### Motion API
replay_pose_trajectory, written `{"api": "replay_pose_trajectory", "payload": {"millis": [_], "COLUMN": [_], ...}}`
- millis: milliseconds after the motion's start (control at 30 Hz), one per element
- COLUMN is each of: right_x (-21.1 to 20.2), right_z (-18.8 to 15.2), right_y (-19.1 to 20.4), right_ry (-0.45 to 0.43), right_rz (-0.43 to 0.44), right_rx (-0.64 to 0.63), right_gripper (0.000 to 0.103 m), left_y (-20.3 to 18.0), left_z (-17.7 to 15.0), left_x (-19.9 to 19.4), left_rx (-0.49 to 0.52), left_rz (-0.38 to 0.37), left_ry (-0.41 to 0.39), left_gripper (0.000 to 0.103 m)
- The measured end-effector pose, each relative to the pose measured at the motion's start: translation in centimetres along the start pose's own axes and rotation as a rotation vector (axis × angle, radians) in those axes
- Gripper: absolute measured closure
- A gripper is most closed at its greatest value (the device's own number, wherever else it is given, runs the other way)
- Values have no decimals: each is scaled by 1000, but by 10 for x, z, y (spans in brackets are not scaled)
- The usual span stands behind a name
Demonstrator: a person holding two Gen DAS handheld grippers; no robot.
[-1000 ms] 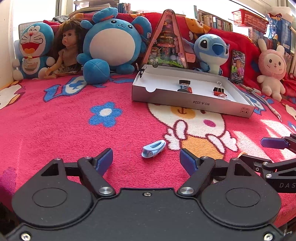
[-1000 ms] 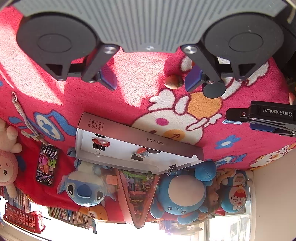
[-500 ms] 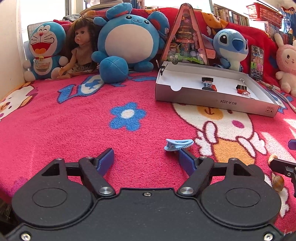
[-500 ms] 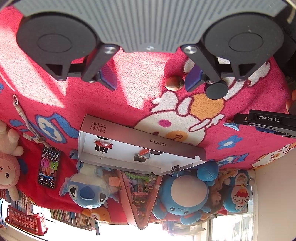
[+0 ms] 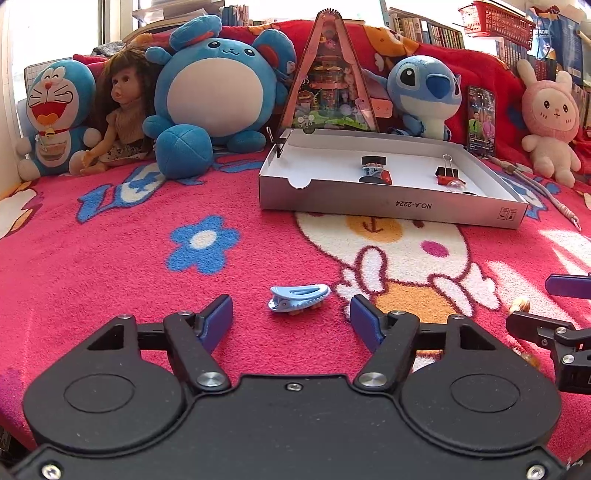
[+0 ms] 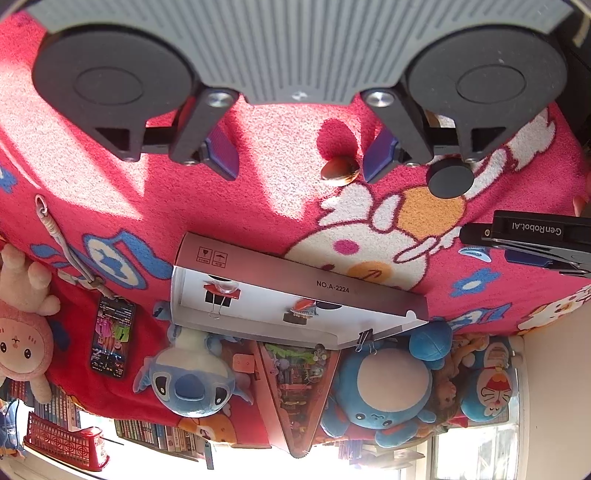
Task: Organize rigid objects
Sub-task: 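Close the left gripper on the blue clip while the right grasps the brown nut, then carry the blue clip with the left gripper while the right carries the nut over the box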
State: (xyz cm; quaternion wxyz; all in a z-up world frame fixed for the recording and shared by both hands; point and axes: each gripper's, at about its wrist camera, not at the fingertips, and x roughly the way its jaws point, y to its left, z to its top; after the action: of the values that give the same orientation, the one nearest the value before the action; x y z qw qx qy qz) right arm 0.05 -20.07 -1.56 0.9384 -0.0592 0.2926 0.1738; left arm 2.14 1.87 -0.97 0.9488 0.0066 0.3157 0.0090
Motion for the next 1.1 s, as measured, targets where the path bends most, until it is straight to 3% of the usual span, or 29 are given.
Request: {"api": "replay_pose_trajectory", "payload": {"millis": [167, 233, 333, 467, 533, 1100], "right_x": [1, 1, 1, 0, -1, 7], "right_z": [1, 2, 3, 3, 3, 25], "right_y": [3, 3, 3, 7, 10, -7], "right_ry": [9, 10, 10, 9, 5, -33], "right_rz": [34, 49, 57, 71, 72, -2], "right_rx": [-11, 5, 18, 1, -10, 120], "right_gripper": [34, 45, 54, 63, 75, 75], "left_y": [-3, -4, -6, -9, -11, -29], "left_z": [3, 4, 5, 6, 6, 39], "left_x": [5, 7, 8, 8, 8, 12], "left_rx": [7, 14, 17, 28, 33, 41], "left_rz": [-24, -37, -61, -77, -83, -138], "left_ry": [-8, -12, -8, -10, -10, -32], "left_gripper": [51, 57, 67, 69, 69, 69]}}
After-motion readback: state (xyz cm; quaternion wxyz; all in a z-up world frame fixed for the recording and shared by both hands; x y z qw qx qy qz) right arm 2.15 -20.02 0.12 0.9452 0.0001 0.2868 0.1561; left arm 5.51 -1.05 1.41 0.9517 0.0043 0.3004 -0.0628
